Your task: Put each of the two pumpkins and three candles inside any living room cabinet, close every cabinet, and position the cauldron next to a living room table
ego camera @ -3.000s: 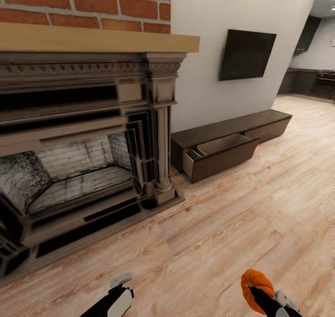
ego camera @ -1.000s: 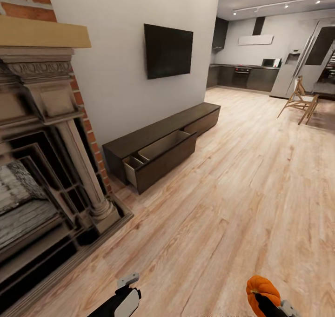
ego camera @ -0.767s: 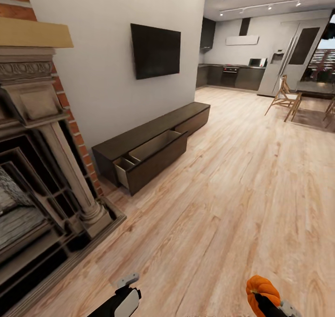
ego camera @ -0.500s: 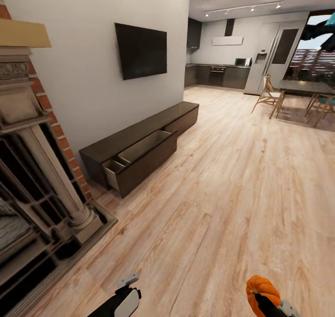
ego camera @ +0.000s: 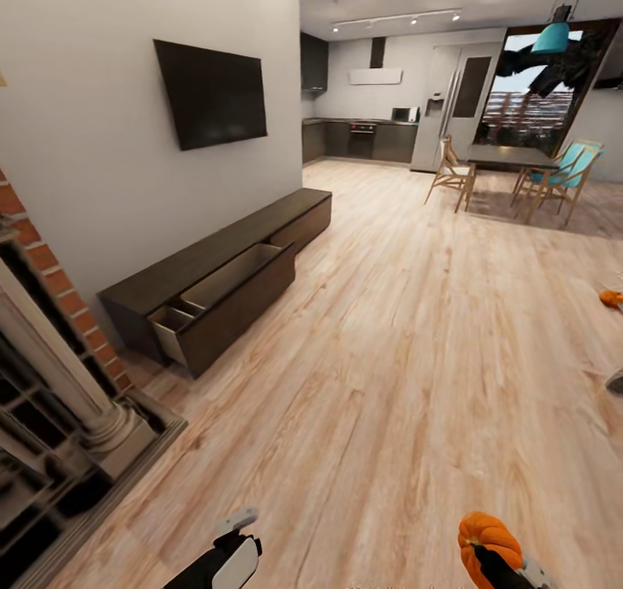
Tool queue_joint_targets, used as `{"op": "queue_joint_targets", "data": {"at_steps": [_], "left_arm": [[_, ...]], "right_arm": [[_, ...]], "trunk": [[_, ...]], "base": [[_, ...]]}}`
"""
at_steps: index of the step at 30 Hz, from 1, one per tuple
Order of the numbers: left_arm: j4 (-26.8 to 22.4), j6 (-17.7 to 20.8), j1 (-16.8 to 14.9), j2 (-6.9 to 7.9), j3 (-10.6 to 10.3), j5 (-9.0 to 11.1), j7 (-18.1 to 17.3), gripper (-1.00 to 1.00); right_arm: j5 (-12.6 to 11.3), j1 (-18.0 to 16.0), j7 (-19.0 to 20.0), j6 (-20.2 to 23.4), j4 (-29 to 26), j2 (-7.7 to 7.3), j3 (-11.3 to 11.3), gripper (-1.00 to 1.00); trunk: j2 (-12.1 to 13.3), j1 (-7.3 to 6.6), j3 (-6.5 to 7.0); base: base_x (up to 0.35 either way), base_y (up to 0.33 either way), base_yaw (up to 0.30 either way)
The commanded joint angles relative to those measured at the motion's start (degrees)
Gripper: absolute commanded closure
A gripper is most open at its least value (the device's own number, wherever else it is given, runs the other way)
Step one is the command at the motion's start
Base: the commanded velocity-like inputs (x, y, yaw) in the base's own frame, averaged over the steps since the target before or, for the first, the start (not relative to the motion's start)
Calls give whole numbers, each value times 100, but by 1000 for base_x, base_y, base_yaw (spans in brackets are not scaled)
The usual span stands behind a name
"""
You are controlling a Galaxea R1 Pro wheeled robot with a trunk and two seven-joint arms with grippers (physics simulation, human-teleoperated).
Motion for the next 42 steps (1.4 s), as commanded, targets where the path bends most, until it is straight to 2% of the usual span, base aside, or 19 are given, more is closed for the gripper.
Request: {"op": "queue_joint_targets", "data": {"at_steps": [1, 6, 13, 18, 20, 23, 26, 34, 37, 42], "left_arm": [[-11, 29, -3, 9, -46, 19, 42, -100], [163, -193, -3, 7, -47, 11, 42, -100], [269, -403, -3, 12, -54, 2, 28, -100], [284, -474, -3, 27, -62, -25, -277, -100], [334, -545, -3, 25, -63, -125, -399, -100], [385, -680, -3, 17, -62, -260, -434, -100], [400, -715, -3, 19, -56, -306, -446, -100], [405, -731, -3, 16, -55, -315, -446, -100], [448, -738, -3, 11, -55, -318, -449, -100], [485, -888, -3, 6, -55, -317, -450, -100]], "right_arm": [[-37, -4, 21, 30, -10, -1, -30, 100], [-32, -4, 20, 32, -10, -2, -30, 100], [-32, -4, 12, -33, -10, 13, -30, 100], [-31, -4, 11, -186, -10, 39, -22, 100], [-31, -4, 11, -274, -10, 44, -22, 100], [-31, -4, 11, -407, -10, 50, -21, 100], [-31, -4, 11, -448, -10, 60, -21, 100], [52, -4, 24, -466, -17, 49, 0, 100], [12, -4, 27, -470, -17, 18, -8, 100], [-15, -4, 13, -471, -19, 60, -12, 100]], "trunk": [[-2, -1, -4], [-2, -1, -4], [-2, -1, -4], [-2, -1, -4], [-2, -1, -4], [-2, -1, -4], [-2, -1, -4], [-2, -1, -4], [-2, -1, -4], [-2, -1, -7]], "base": [[0, 0, -281], [94, 0, -281], [328, 0, -281], [349, 0, -281], [350, 0, -221], [350, 0, -71], [350, 0, -12], [350, 0, -1], [350, 0, 0], [350, 0, -30]]}}
